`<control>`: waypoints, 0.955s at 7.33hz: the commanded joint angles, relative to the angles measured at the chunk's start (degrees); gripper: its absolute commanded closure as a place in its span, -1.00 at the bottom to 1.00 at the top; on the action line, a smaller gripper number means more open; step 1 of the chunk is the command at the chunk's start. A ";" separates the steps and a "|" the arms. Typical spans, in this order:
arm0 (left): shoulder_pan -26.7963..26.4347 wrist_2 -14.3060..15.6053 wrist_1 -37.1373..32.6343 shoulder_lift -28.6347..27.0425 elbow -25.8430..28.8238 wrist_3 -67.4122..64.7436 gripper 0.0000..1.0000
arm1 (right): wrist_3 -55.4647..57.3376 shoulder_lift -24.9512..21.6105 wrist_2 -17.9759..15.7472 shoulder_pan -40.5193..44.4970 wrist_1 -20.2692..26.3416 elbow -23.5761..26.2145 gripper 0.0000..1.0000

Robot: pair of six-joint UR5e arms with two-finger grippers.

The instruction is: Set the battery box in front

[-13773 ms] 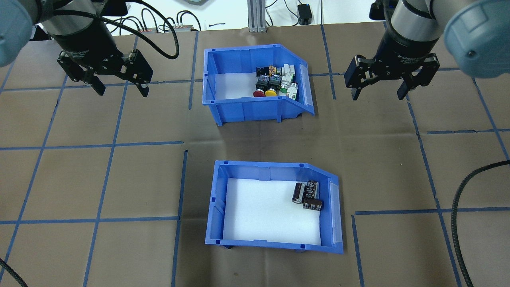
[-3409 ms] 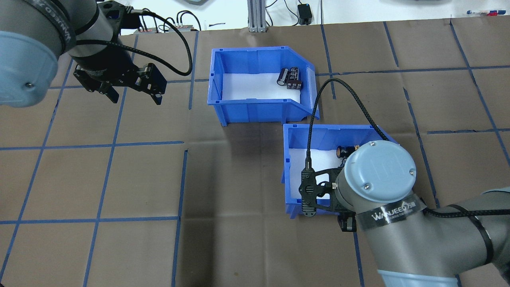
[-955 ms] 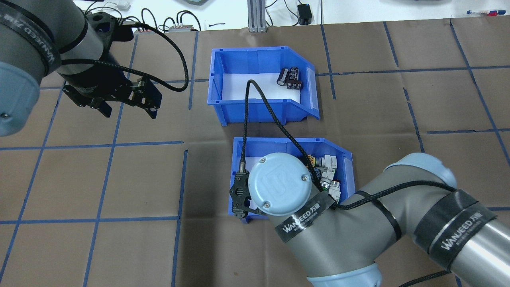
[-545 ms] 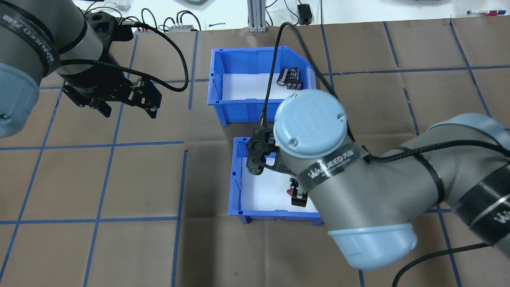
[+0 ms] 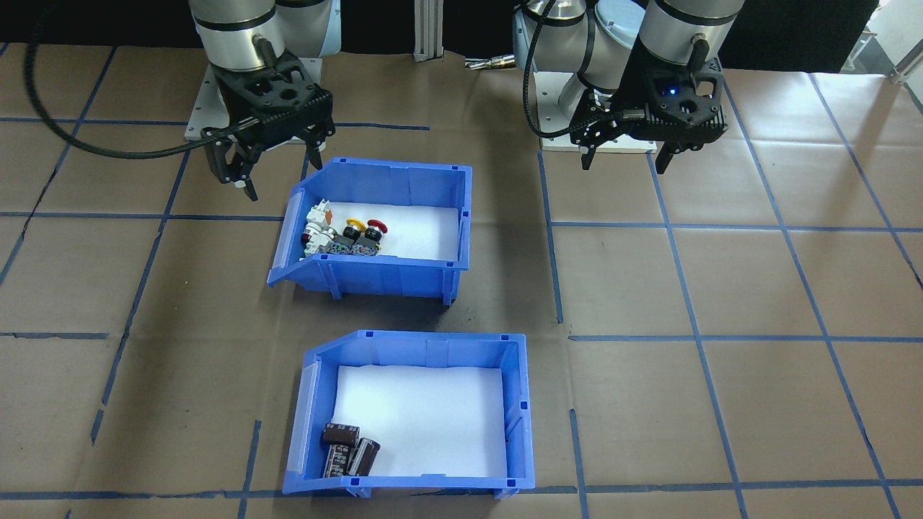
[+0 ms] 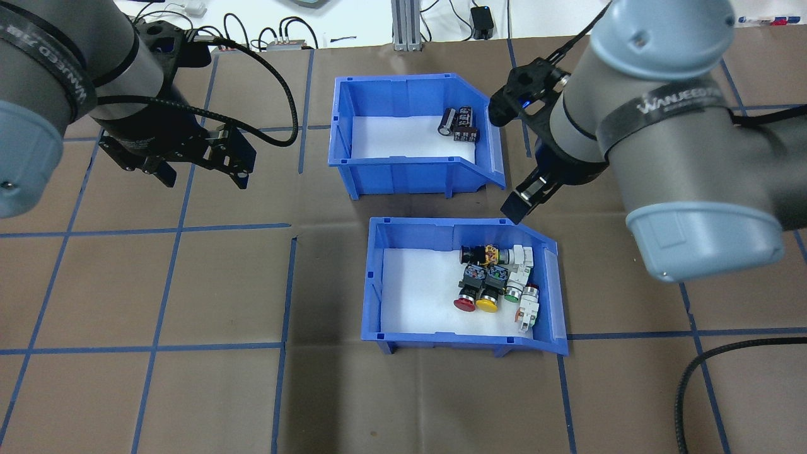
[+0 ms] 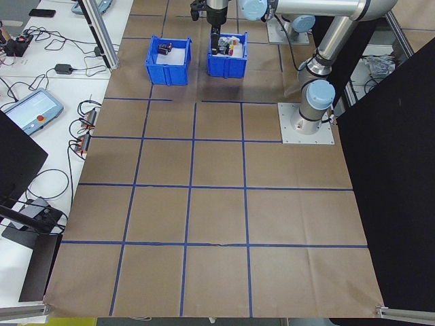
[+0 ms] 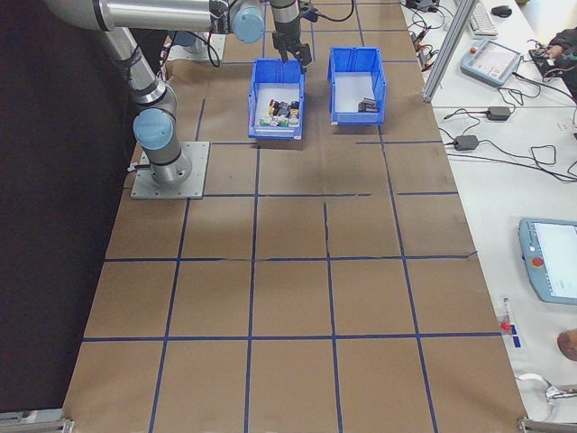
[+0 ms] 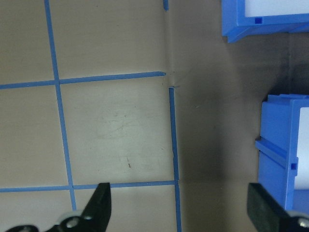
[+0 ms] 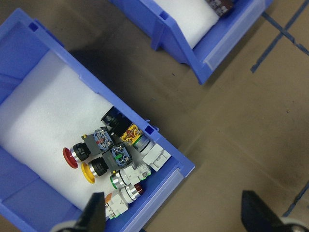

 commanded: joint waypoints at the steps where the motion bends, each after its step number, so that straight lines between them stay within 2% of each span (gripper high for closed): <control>1: 0.00 -0.13 0.12 -0.46 -0.07 0.00 -1.00 | 16.04 3.65 0.40 -5.05 7.77 -7.43 -1.00; 3: 0.00 -0.05 0.12 -0.37 -0.07 0.00 -1.00 | 22.69 7.60 -0.12 -7.88 11.49 -12.72 -1.00; 5: 0.00 0.04 0.12 -0.28 -0.15 0.00 -1.00 | 31.21 7.89 0.05 -7.88 12.99 -12.30 -1.00; 7: 0.00 0.13 -0.23 -0.37 0.72 0.00 -1.00 | 30.90 8.15 -0.13 -7.88 12.91 -10.46 -1.00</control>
